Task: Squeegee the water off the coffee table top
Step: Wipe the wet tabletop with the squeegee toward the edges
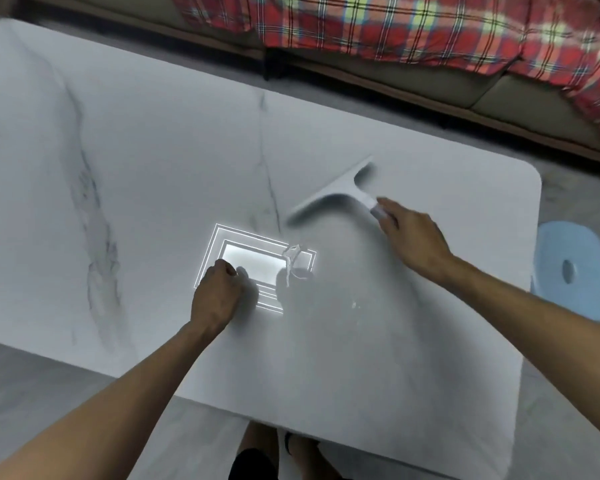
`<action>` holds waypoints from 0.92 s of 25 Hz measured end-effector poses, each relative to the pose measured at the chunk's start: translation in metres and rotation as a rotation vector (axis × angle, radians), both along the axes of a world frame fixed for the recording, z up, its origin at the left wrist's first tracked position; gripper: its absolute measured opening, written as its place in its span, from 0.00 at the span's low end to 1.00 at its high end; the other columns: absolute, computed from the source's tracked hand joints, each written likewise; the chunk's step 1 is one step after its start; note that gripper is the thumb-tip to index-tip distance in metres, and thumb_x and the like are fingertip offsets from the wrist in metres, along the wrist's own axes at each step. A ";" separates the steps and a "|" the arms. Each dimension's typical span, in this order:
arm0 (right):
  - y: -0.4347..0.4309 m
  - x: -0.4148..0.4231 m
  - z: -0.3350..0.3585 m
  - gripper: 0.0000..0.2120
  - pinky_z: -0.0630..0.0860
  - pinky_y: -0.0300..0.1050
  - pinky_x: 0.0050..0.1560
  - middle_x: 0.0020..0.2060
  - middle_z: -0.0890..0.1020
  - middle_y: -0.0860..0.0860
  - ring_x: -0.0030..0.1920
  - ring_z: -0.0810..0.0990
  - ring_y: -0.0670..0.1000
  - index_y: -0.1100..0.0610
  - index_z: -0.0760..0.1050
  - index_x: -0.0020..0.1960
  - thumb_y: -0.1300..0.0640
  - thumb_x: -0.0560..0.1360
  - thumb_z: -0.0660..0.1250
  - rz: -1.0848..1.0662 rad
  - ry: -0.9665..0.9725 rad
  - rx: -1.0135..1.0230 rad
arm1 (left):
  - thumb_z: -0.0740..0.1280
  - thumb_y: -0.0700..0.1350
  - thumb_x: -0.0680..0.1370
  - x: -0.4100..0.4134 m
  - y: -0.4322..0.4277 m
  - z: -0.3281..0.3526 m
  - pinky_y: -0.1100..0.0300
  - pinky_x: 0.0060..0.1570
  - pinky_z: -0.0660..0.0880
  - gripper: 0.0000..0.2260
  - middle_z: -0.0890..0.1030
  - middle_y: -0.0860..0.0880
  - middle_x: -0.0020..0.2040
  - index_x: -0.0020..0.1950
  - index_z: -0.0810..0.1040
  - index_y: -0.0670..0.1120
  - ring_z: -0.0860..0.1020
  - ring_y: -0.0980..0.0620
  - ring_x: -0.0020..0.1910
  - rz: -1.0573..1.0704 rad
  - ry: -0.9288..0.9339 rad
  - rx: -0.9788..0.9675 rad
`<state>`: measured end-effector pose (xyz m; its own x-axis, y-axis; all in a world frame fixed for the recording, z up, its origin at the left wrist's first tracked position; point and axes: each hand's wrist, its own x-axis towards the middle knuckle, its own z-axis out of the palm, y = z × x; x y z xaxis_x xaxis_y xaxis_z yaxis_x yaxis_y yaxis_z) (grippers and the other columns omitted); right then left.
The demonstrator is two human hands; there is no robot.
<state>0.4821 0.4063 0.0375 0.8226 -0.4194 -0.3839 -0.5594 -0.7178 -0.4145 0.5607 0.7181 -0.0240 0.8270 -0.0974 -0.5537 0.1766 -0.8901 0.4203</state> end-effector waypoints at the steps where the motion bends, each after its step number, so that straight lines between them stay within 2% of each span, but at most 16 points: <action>1: 0.000 0.032 -0.005 0.19 0.73 0.51 0.55 0.57 0.81 0.54 0.57 0.77 0.62 0.46 0.67 0.69 0.43 0.82 0.50 -0.059 -0.015 0.041 | 0.61 0.49 0.80 0.010 -0.006 -0.004 0.54 0.48 0.72 0.10 0.79 0.46 0.50 0.50 0.74 0.43 0.77 0.42 0.51 -0.023 -0.002 -0.002; 3: -0.002 0.093 -0.014 0.19 0.70 0.52 0.58 0.62 0.78 0.56 0.62 0.73 0.64 0.49 0.67 0.70 0.46 0.82 0.50 -0.119 -0.032 0.072 | 0.64 0.44 0.78 0.025 -0.013 -0.014 0.55 0.50 0.73 0.07 0.76 0.42 0.56 0.52 0.75 0.41 0.76 0.40 0.54 -0.178 0.014 -0.004; 6: -0.011 0.162 -0.033 0.14 0.66 0.49 0.47 0.57 0.79 0.59 0.57 0.73 0.66 0.53 0.69 0.63 0.52 0.82 0.50 -0.081 -0.019 -0.027 | 0.66 0.41 0.76 0.041 -0.021 -0.030 0.49 0.56 0.74 0.10 0.71 0.37 0.60 0.56 0.74 0.39 0.74 0.37 0.56 -0.418 0.027 0.046; 9: -0.016 0.187 -0.045 0.18 0.68 0.51 0.49 0.58 0.79 0.61 0.57 0.74 0.66 0.51 0.64 0.70 0.53 0.82 0.50 -0.010 0.054 -0.133 | 0.65 0.42 0.76 0.060 -0.035 -0.041 0.46 0.62 0.72 0.16 0.66 0.34 0.67 0.63 0.72 0.39 0.70 0.35 0.64 -0.500 0.067 0.098; 12: -0.015 0.145 -0.042 0.20 0.73 0.54 0.53 0.56 0.80 0.62 0.55 0.76 0.67 0.47 0.60 0.75 0.52 0.83 0.50 0.034 0.088 -0.153 | 0.63 0.42 0.77 0.069 -0.044 -0.042 0.42 0.69 0.66 0.23 0.57 0.34 0.74 0.71 0.66 0.39 0.62 0.32 0.72 -0.524 0.192 0.154; 14: -0.015 0.092 -0.032 0.21 0.75 0.52 0.49 0.52 0.82 0.59 0.50 0.79 0.64 0.45 0.59 0.75 0.51 0.83 0.50 0.062 0.110 -0.114 | 0.58 0.39 0.78 0.069 -0.048 -0.042 0.40 0.71 0.62 0.23 0.58 0.32 0.74 0.73 0.63 0.37 0.57 0.28 0.73 -0.490 0.254 0.143; 16: -0.020 0.042 -0.015 0.22 0.77 0.51 0.49 0.50 0.83 0.55 0.48 0.80 0.60 0.43 0.56 0.76 0.51 0.83 0.51 0.075 0.216 -0.080 | 0.51 0.34 0.77 0.070 -0.053 -0.045 0.35 0.72 0.54 0.24 0.60 0.26 0.71 0.75 0.58 0.34 0.52 0.20 0.71 -0.397 0.295 0.101; 17: -0.022 0.021 -0.006 0.22 0.77 0.52 0.50 0.50 0.83 0.53 0.48 0.80 0.58 0.43 0.56 0.77 0.51 0.83 0.51 0.075 0.283 -0.074 | 0.51 0.34 0.77 0.071 -0.057 -0.042 0.34 0.73 0.51 0.25 0.59 0.24 0.71 0.75 0.56 0.34 0.51 0.19 0.71 -0.374 0.305 0.107; 19: -0.029 -0.008 0.012 0.22 0.78 0.51 0.50 0.49 0.84 0.52 0.47 0.81 0.57 0.42 0.57 0.76 0.47 0.82 0.50 0.059 0.356 -0.090 | 0.54 0.38 0.78 0.072 -0.062 -0.034 0.38 0.75 0.50 0.24 0.55 0.22 0.72 0.74 0.59 0.36 0.50 0.23 0.74 -0.379 0.320 0.134; 21: -0.040 -0.012 0.026 0.22 0.77 0.49 0.51 0.52 0.84 0.54 0.51 0.81 0.60 0.42 0.62 0.74 0.43 0.81 0.50 0.027 0.313 -0.117 | 0.56 0.40 0.78 0.074 -0.065 -0.029 0.40 0.75 0.51 0.25 0.52 0.21 0.72 0.74 0.59 0.37 0.49 0.25 0.74 -0.414 0.296 0.126; 23: -0.056 0.016 0.026 0.21 0.76 0.52 0.55 0.58 0.82 0.58 0.56 0.80 0.65 0.46 0.65 0.73 0.45 0.82 0.52 -0.019 0.193 -0.158 | 0.54 0.39 0.78 0.072 -0.065 -0.031 0.40 0.76 0.49 0.26 0.50 0.18 0.70 0.76 0.55 0.37 0.47 0.23 0.74 -0.460 0.294 0.139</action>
<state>0.4980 0.3503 0.0639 0.7316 -0.5015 -0.4618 -0.6316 -0.7536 -0.1821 0.6328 0.6535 -0.0546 0.5258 -0.3211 -0.7877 -0.1507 -0.9465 0.2852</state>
